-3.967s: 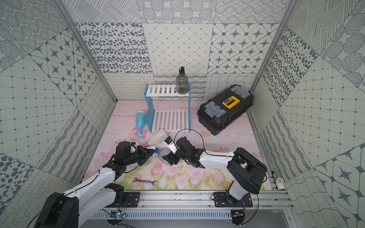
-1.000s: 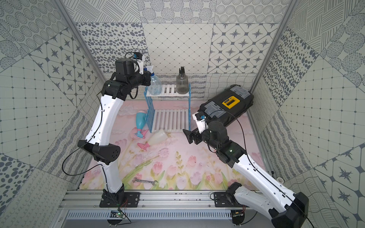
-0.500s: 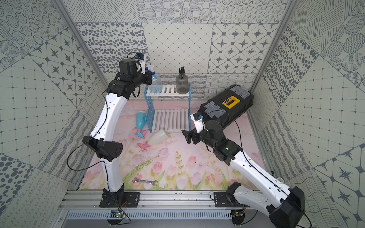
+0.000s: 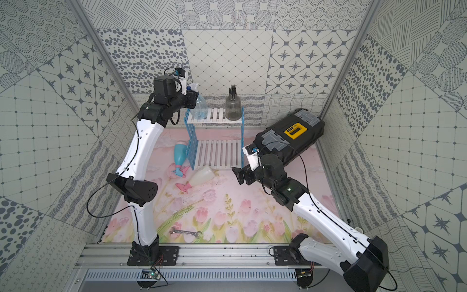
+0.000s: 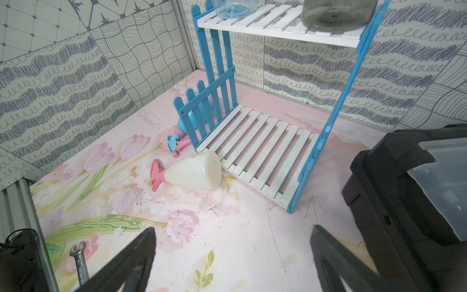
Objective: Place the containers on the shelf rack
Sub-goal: 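Place the container on the shelf, then pick up a container from the center of the board.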
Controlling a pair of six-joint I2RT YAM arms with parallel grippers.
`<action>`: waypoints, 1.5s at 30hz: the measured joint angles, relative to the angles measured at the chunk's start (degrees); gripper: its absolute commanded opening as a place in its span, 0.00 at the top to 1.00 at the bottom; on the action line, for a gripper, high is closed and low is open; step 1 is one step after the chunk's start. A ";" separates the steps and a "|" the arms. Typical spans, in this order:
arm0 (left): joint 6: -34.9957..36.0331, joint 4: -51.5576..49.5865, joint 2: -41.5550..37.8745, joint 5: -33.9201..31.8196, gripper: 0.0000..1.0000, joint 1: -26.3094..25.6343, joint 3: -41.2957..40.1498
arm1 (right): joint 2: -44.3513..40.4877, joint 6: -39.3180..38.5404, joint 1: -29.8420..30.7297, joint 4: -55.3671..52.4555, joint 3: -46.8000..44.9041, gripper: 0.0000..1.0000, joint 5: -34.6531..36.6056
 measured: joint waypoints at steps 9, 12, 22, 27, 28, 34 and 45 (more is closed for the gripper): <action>-0.55 -0.83 -2.78 0.00 0.01 0.50 -0.85 | -0.35 0.11 0.13 0.00 0.00 0.03 0.22; -1.18 -0.74 -7.26 0.33 0.01 0.50 -4.72 | -0.74 0.11 0.22 -0.02 0.00 0.03 0.20; -4.37 2.43 -29.07 1.73 0.01 0.50 -32.11 | -1.11 0.04 0.57 0.28 0.04 0.03 -2.03; -7.08 4.07 -42.21 2.51 0.01 0.50 -48.78 | 3.08 -0.50 1.97 2.25 1.88 0.03 -4.55; -7.65 4.61 -44.81 2.56 0.01 0.50 -52.11 | 4.37 -0.83 2.36 2.99 2.40 0.03 -5.01; -12.31 4.87 -58.60 2.89 0.01 0.50 -72.28 | 15.41 -6.43 6.47 6.69 8.37 0.03 -7.69; -23.61 4.15 -67.58 4.61 0.01 0.87 -97.00 | 35.56 -19.91 9.38 7.10 19.85 0.03 -14.93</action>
